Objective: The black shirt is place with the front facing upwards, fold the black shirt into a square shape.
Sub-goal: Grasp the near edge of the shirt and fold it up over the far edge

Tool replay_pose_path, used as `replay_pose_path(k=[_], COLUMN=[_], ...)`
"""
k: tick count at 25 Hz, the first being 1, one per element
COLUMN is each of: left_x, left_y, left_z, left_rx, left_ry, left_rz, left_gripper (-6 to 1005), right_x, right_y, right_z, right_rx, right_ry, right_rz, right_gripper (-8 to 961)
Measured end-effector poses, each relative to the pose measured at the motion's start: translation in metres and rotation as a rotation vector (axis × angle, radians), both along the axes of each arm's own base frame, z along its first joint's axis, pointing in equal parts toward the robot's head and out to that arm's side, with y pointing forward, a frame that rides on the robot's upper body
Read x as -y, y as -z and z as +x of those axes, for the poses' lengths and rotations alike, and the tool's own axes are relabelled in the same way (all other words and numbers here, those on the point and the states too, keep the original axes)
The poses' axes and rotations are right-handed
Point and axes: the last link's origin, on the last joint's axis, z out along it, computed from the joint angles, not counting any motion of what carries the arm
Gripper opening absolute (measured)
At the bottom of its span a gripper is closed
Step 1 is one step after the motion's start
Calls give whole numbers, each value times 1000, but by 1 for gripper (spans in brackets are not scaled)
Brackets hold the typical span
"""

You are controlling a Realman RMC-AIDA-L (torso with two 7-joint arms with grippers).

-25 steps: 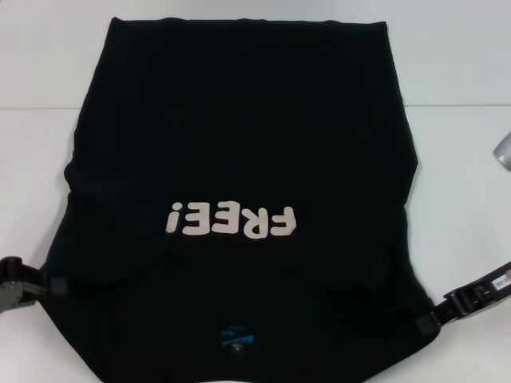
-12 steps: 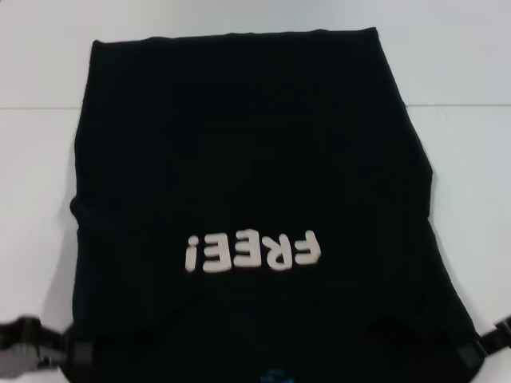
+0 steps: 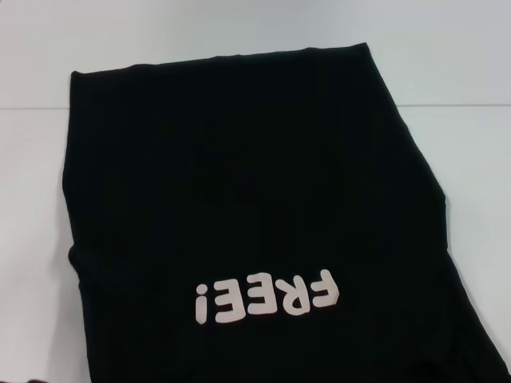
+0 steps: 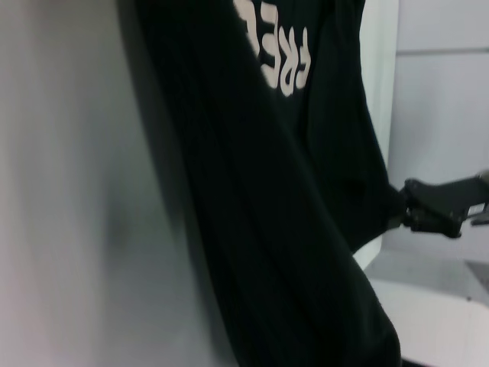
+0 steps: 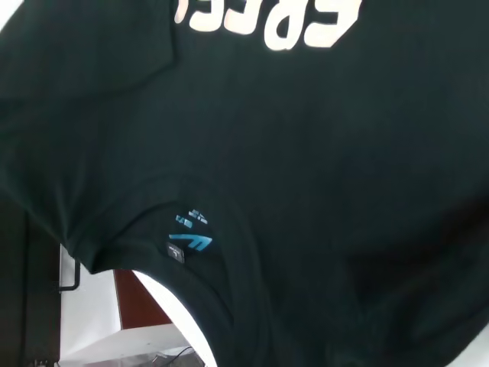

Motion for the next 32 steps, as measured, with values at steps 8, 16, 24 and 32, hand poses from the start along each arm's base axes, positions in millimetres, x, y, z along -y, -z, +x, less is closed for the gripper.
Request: replay_pose_path(k=[8, 16, 24, 32], left_x=[-24, -63, -97, -112], left_y=[-6, -21, -30, -17], left_z=[12, 9, -16, -19], left_rx=[29, 21, -22, 37], left_ry=[32, -56, -213, -295], left_rz=[96, 360, 732, 970], left_gripper=[19, 19, 19, 19], right_x=[-9, -36, -71, -86], right_y=[1, -12, 10, 44], right_z=[-6, -4, 3, 0], right_rx=[-95, -280, -382, -391], right_ry=[24, 156, 248, 270], right_rz=[109, 422, 787, 993], right_gripper=[47, 49, 49, 48])
